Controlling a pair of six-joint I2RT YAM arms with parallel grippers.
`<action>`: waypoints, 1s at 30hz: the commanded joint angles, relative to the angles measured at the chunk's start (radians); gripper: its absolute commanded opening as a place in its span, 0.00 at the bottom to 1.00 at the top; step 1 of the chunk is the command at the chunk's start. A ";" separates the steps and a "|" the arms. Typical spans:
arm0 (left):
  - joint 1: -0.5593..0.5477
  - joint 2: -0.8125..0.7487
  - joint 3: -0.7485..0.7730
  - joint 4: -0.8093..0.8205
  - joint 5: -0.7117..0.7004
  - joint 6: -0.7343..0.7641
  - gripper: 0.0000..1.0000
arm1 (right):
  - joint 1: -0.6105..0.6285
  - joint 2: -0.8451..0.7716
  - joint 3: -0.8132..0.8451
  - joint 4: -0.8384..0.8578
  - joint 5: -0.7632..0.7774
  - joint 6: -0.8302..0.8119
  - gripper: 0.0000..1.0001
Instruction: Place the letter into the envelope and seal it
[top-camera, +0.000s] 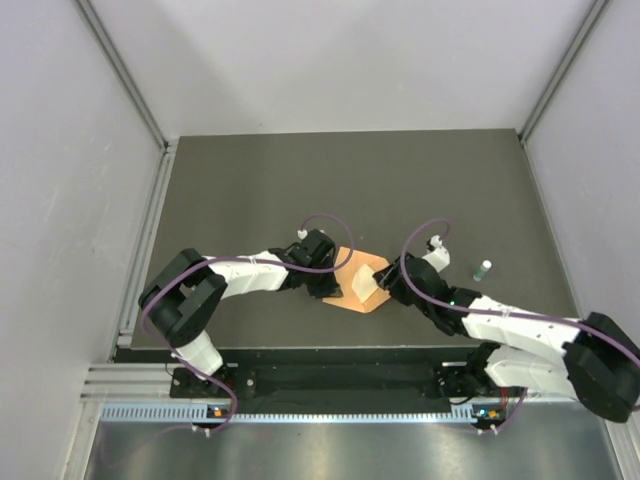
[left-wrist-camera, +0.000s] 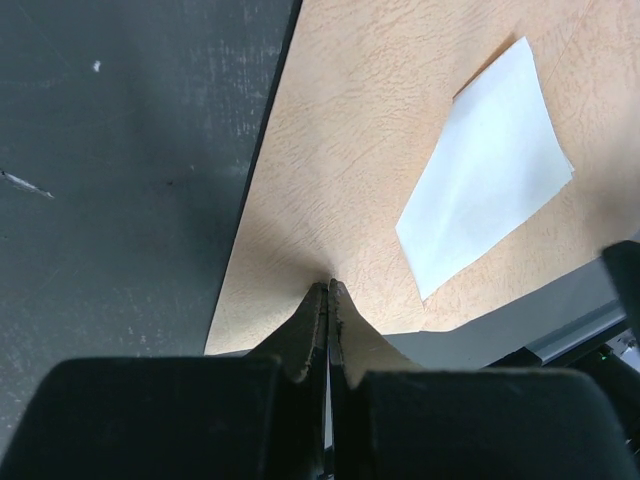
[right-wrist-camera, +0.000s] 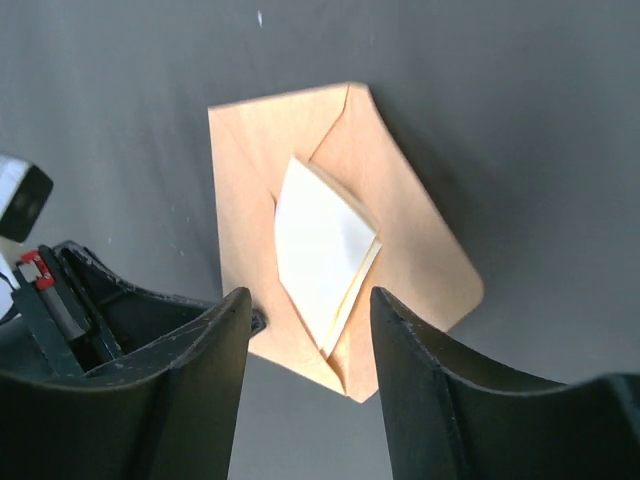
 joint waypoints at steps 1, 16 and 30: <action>0.001 -0.026 -0.022 0.014 -0.019 0.003 0.01 | 0.007 -0.111 0.060 -0.207 0.199 -0.152 0.53; 0.003 -0.032 -0.028 0.030 -0.014 0.002 0.02 | -0.162 0.217 0.273 -0.241 -0.396 -0.310 0.44; 0.003 -0.032 -0.031 0.043 -0.003 0.006 0.02 | -0.162 0.284 0.247 -0.258 -0.336 -0.148 0.47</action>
